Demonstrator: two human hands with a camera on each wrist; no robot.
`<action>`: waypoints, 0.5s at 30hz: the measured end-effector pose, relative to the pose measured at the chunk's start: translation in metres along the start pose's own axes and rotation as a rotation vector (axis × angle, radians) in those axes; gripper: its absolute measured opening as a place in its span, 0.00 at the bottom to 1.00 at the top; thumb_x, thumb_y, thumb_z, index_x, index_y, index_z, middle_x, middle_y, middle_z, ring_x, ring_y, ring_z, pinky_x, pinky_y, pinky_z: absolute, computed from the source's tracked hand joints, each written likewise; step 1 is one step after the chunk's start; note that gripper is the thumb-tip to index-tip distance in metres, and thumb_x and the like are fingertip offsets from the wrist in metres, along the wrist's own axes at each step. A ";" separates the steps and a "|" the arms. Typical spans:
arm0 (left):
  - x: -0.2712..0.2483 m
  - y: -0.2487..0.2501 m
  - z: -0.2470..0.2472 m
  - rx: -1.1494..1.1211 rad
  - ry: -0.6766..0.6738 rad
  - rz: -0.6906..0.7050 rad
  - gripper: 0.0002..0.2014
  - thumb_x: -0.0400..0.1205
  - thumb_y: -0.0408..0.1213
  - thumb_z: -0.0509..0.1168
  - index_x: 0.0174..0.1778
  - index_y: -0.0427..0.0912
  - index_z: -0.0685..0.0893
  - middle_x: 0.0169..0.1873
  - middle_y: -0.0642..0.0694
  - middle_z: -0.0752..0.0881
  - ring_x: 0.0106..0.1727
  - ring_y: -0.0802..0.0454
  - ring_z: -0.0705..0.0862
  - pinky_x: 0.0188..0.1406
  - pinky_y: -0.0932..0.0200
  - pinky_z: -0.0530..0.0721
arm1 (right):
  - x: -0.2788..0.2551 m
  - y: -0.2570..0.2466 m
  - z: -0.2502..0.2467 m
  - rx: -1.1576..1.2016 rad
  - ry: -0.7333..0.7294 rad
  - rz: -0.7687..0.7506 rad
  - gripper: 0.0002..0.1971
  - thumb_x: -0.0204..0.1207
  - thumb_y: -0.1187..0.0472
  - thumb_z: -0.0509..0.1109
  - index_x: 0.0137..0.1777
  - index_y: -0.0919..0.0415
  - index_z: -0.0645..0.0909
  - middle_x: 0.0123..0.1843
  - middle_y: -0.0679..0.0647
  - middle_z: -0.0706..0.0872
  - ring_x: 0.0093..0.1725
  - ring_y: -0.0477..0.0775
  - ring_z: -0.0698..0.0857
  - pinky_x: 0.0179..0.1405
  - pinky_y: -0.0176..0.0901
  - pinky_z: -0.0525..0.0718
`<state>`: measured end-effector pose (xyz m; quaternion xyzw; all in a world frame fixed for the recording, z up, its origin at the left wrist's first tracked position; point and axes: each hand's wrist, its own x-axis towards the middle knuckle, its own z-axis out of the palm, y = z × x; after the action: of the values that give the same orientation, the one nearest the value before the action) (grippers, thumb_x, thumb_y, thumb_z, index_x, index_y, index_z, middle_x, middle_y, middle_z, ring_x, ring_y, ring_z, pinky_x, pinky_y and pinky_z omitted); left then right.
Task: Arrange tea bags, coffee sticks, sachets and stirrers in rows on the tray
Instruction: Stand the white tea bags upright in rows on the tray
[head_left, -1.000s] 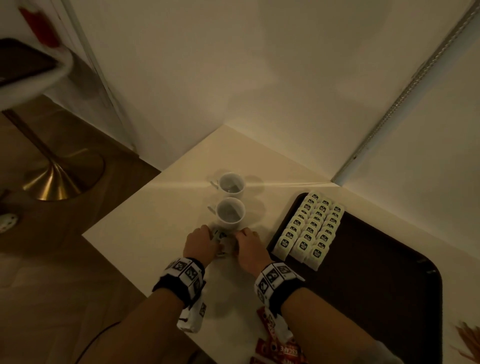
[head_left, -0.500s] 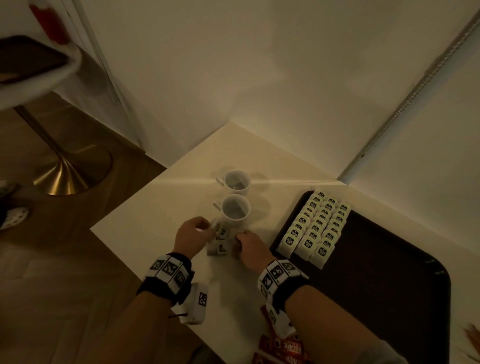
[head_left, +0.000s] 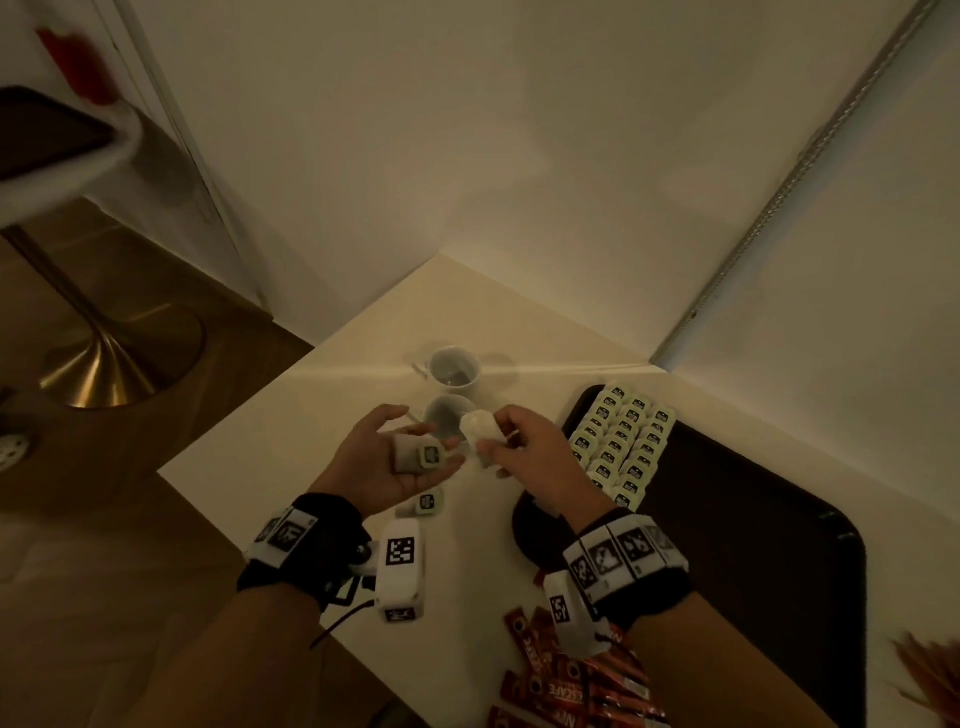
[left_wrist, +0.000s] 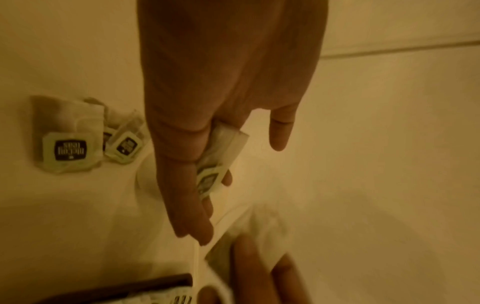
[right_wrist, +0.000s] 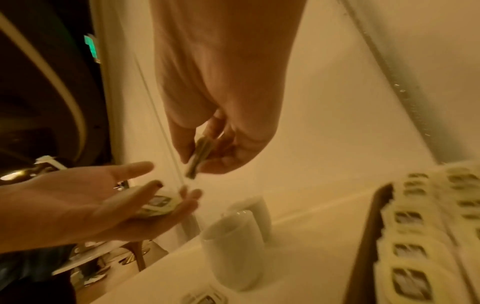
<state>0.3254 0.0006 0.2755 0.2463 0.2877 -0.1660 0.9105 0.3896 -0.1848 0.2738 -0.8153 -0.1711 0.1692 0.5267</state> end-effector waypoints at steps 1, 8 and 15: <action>0.001 -0.003 0.007 0.039 -0.043 -0.035 0.18 0.79 0.48 0.61 0.52 0.33 0.79 0.56 0.27 0.83 0.63 0.29 0.80 0.51 0.38 0.87 | -0.001 -0.006 0.000 -0.072 0.052 -0.117 0.08 0.71 0.65 0.75 0.45 0.56 0.79 0.42 0.51 0.82 0.39 0.47 0.81 0.36 0.32 0.80; 0.008 -0.011 0.036 0.271 -0.142 -0.031 0.24 0.79 0.53 0.57 0.61 0.37 0.80 0.52 0.33 0.84 0.47 0.43 0.88 0.49 0.45 0.88 | -0.007 -0.021 -0.004 -0.215 -0.121 -0.321 0.07 0.68 0.62 0.78 0.44 0.62 0.85 0.40 0.48 0.82 0.39 0.43 0.81 0.38 0.28 0.77; -0.001 -0.010 0.028 0.526 -0.053 0.127 0.15 0.79 0.21 0.58 0.61 0.29 0.81 0.56 0.31 0.87 0.53 0.41 0.88 0.55 0.52 0.88 | 0.004 -0.015 0.006 -0.061 -0.079 -0.228 0.12 0.67 0.72 0.76 0.45 0.60 0.79 0.46 0.52 0.81 0.37 0.35 0.80 0.36 0.25 0.79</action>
<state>0.3326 -0.0224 0.2933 0.4873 0.1945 -0.1839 0.8312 0.3892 -0.1724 0.2849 -0.7988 -0.2884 0.1351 0.5104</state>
